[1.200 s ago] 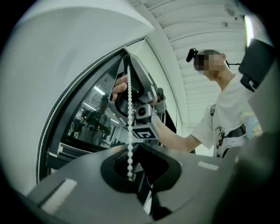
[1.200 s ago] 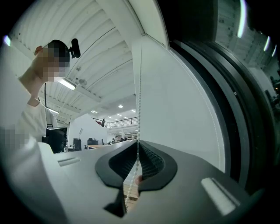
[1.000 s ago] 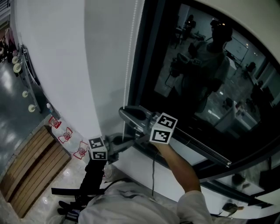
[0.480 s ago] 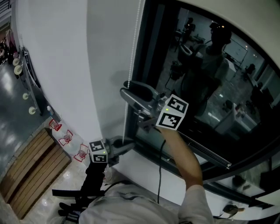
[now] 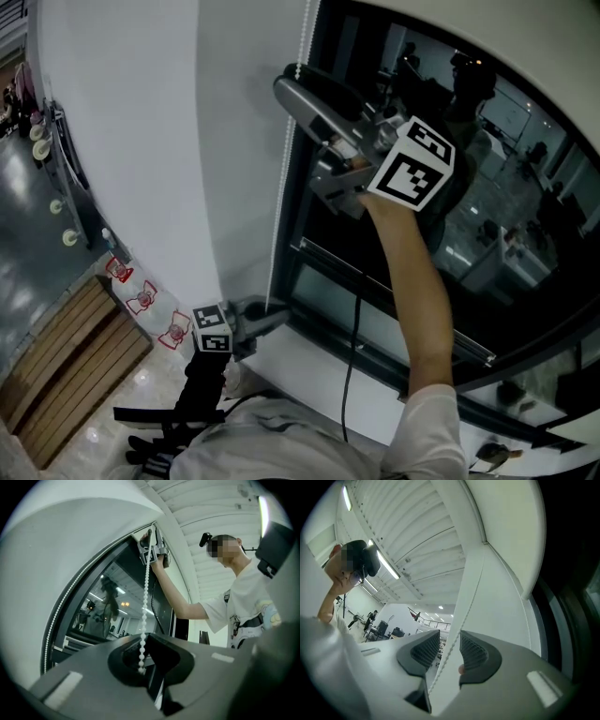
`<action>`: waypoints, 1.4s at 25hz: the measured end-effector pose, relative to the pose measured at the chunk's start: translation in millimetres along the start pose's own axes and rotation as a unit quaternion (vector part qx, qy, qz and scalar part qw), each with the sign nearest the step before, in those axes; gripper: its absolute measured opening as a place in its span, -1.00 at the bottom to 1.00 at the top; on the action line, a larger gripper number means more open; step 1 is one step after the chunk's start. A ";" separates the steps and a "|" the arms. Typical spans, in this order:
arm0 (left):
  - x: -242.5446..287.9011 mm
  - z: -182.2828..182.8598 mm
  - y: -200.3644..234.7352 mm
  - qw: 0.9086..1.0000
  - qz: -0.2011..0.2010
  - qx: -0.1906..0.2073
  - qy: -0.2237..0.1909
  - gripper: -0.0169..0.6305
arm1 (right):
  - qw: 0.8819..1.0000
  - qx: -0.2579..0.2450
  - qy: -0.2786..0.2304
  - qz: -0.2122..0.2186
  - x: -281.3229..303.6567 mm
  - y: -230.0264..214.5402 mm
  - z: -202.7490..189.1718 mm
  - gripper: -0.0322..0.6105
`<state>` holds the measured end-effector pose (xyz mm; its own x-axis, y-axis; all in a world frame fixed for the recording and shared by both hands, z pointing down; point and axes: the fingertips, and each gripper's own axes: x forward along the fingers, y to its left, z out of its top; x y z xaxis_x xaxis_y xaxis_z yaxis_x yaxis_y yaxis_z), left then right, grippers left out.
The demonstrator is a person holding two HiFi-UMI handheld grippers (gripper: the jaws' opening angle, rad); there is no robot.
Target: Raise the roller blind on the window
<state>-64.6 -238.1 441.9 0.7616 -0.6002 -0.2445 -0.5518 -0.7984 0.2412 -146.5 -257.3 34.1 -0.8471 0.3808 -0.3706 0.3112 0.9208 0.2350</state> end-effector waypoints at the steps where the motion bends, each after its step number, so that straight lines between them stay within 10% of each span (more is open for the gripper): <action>1: -0.5 0.1 0.2 1.000 0.000 0.000 -0.001 -0.95 | 1.000 -0.003 -0.004 0.000 2.2 -2.7 8.0 -0.53; 22: -1.3 -6.7 -1.6 1.000 -0.001 -0.007 0.002 -0.95 | 0.997 0.045 -0.052 -0.041 -15.6 -5.4 17.7 -0.86; 35: -0.8 -2.4 0.2 1.000 -0.002 0.001 0.003 -0.95 | 0.995 0.084 0.014 -0.045 -36.1 20.9 -86.8 -0.86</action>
<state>-64.6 -237.7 444.4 0.7660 -0.5967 -0.2391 -0.5491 -0.8008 0.2391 -146.8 -259.1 130.4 -0.8855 0.2965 -0.3577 0.3000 0.9528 0.0471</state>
